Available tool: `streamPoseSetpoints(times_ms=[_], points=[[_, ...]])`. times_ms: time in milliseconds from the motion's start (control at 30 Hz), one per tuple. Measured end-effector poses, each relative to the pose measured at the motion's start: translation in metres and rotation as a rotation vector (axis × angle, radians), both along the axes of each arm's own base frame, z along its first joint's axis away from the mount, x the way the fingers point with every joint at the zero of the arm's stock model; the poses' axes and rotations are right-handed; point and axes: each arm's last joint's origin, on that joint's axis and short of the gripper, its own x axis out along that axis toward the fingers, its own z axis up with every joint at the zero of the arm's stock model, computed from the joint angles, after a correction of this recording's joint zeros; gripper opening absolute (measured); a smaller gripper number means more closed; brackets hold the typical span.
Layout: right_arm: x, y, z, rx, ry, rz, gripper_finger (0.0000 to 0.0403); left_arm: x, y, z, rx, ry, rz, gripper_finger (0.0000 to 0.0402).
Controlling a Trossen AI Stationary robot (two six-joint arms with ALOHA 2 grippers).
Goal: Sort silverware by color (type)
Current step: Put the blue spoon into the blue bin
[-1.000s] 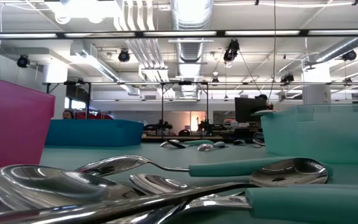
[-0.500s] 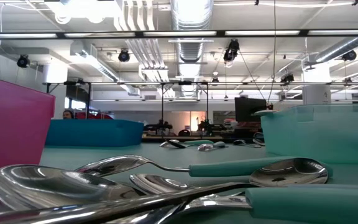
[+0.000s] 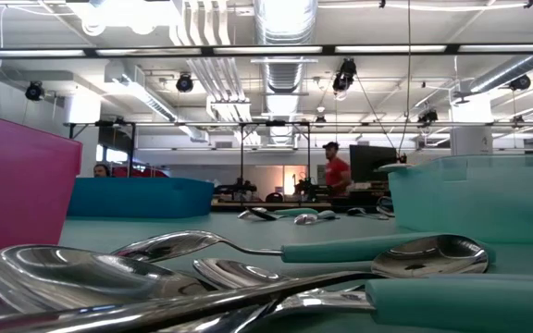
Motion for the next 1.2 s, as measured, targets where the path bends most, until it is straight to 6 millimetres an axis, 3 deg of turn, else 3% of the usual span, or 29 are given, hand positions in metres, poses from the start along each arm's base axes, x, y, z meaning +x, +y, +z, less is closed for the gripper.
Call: streamPoseSetpoints(times_ms=[167,400,633,933,1200], points=[[-0.001,-0.002,-0.005,0.0,-0.015,-0.015,0.0099,0.0,0.0,0.0,0.0,0.0,0.0,0.0105],[-0.001,-0.003,-0.006,-0.023,-0.035,-0.023,0.0033,0.0,0.001,0.0,0.013,-0.004,-0.009,0.0105],[0.0,-0.004,0.001,-0.038,-0.092,-0.017,0.0032,0.002,0.002,0.0,0.038,-0.025,0.026,0.0105],[0.001,-0.016,0.053,-0.114,-0.457,-0.106,0.0032,0.003,0.004,0.0,0.041,-0.028,0.038,0.0105],[-0.007,-0.035,0.1,-0.29,-0.873,-0.256,0.0032,0.004,0.005,0.0,0.045,-0.031,0.038,0.0105]])
